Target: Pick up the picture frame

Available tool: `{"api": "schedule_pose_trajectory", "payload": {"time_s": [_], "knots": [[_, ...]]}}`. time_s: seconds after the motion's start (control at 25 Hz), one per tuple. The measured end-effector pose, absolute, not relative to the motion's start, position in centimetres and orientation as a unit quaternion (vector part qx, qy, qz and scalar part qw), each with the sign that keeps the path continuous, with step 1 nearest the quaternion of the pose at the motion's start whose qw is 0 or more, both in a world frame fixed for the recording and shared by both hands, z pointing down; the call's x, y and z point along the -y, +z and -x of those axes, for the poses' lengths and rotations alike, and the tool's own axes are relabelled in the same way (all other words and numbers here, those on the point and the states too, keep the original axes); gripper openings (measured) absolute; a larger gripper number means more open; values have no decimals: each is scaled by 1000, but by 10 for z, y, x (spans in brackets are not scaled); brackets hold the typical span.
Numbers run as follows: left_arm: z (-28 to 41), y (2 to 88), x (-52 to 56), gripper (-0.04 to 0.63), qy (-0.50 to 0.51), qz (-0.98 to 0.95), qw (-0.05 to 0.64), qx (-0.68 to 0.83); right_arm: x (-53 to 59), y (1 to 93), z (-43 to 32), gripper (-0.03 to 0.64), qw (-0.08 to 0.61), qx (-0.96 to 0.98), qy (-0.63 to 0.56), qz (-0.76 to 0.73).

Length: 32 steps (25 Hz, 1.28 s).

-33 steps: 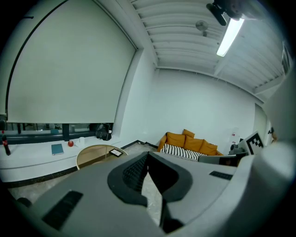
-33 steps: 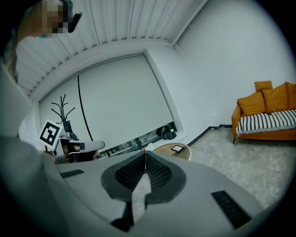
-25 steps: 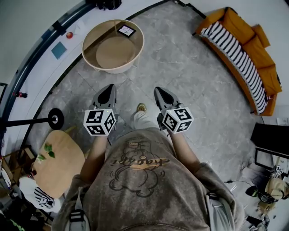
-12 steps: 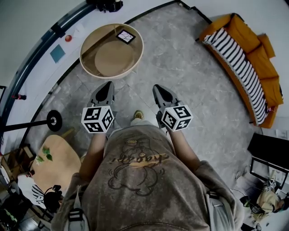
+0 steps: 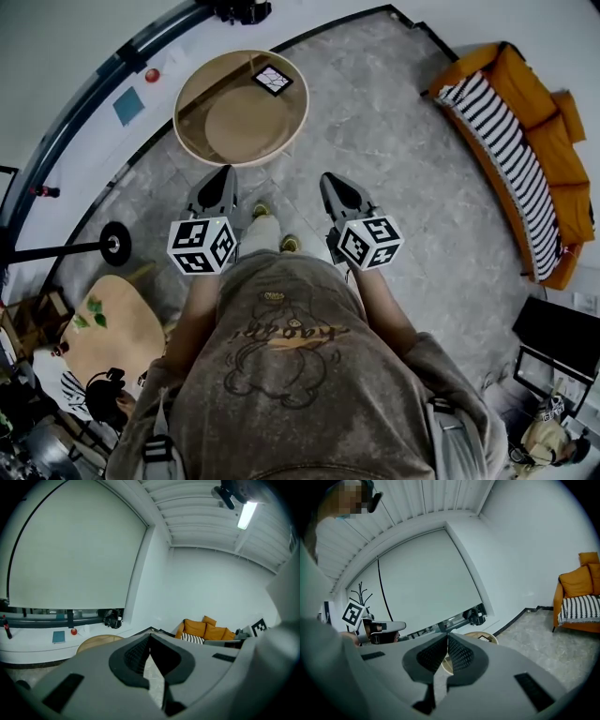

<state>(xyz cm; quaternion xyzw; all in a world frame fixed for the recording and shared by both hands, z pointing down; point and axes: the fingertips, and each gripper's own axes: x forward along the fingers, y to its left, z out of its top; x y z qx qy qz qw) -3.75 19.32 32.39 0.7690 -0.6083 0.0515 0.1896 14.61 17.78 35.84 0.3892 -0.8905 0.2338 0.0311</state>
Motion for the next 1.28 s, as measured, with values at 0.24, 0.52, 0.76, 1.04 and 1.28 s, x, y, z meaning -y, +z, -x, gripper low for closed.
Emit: {"api": "schedule_pose_trajectory", "payload": {"time_s": [0.24, 0.52, 0.76, 1.04, 1.28], "knots": [[37, 328, -169, 18, 50, -776, 189, 600, -158, 364, -144, 18, 33, 886, 236, -397], [43, 334, -125, 18, 45, -780, 195, 593, -122, 369, -139, 18, 42, 882, 238, -405], [54, 345, -83, 18, 48, -782, 205, 587, -82, 376, -130, 18, 47, 877, 242, -412], [66, 360, -27, 18, 58, -781, 220, 582, -31, 389, -116, 18, 57, 873, 255, -411], [86, 365, 28, 18, 64, -780, 225, 580, 21, 397, -94, 18, 74, 872, 264, -406]]}}
